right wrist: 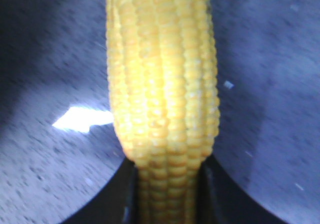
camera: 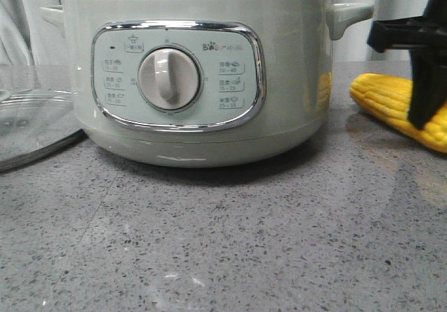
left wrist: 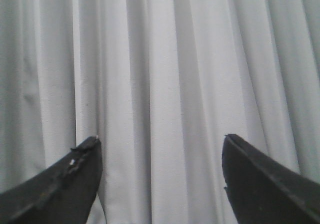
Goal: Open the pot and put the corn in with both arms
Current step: 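Grasp the corn cob with the right gripper and lift it, then carry the corn cob over the cooker opening with the right gripper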
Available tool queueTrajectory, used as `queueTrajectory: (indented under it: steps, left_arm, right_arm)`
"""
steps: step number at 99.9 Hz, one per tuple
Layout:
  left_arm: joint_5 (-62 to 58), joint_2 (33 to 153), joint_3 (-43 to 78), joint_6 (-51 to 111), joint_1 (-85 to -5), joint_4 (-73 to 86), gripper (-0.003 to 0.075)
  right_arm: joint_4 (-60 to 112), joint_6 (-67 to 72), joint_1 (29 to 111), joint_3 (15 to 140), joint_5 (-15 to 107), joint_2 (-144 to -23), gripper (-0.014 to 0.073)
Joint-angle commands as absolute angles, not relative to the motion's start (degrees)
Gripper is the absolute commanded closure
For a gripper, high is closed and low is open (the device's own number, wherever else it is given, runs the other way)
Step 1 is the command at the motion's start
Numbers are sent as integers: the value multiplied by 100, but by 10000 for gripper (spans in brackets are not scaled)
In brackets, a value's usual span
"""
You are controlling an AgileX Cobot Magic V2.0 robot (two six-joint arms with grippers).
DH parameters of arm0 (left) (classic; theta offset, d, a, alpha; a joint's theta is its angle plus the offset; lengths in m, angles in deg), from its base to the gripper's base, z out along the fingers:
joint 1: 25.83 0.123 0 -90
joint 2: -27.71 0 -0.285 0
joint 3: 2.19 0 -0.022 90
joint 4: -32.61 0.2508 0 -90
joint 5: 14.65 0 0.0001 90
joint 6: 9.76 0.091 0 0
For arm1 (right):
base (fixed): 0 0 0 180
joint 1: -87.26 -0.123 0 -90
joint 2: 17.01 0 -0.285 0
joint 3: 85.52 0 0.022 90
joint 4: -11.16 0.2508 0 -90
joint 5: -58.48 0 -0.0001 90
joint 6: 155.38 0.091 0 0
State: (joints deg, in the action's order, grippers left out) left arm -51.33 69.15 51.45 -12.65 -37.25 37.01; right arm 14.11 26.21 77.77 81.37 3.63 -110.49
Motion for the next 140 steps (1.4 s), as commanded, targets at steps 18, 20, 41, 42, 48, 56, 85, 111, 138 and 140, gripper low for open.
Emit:
queueTrajectory:
  steps: [18, 20, 41, 42, 48, 56, 85, 111, 138, 140]
  left_arm:
    - [-5485, 6917, 4985, -1282, -3723, 3701, 240]
    - [-5485, 6917, 4985, -1282, -3723, 3714, 240]
    - [-5495, 6917, 4985, -1282, -3723, 3829, 240]
    - [-5495, 6917, 4985, -1282, -3723, 3829, 240]
    - [-5495, 6917, 4985, -1282, -3723, 3829, 240]
    - [-5495, 6917, 4985, -1282, -3723, 3829, 240]
    - [-5495, 6917, 4985, -1282, -3723, 3829, 240]
    - [-5508, 6917, 4985, -1282, -3723, 3829, 240]
    - [-5533, 6917, 4985, -1282, -3723, 3829, 240]
    - [-5533, 6917, 4985, -1282, -3723, 3829, 240]
  right_arm:
    - [1188, 2578, 8259, 8786, -42, -9941, 659]
    - [1176, 2578, 8270, 8857, -65, -9873, 659]
    - [1218, 2519, 8058, 9811, -369, -9608, 659]
    - [1252, 2519, 8020, 9844, -369, -9608, 659]
    - [1438, 2462, 7825, 10092, -218, -9620, 659]
    - [1828, 2127, 7440, 10312, 52, -9690, 659]
    - [2149, 2000, 6126, 10760, 775, -10639, 658]
    - [2153, 1988, 5768, 11030, 799, -11500, 480]
    - [2169, 1988, 5768, 11081, 799, -11596, 293]
    - [2169, 1988, 5768, 11090, 799, -11596, 293]
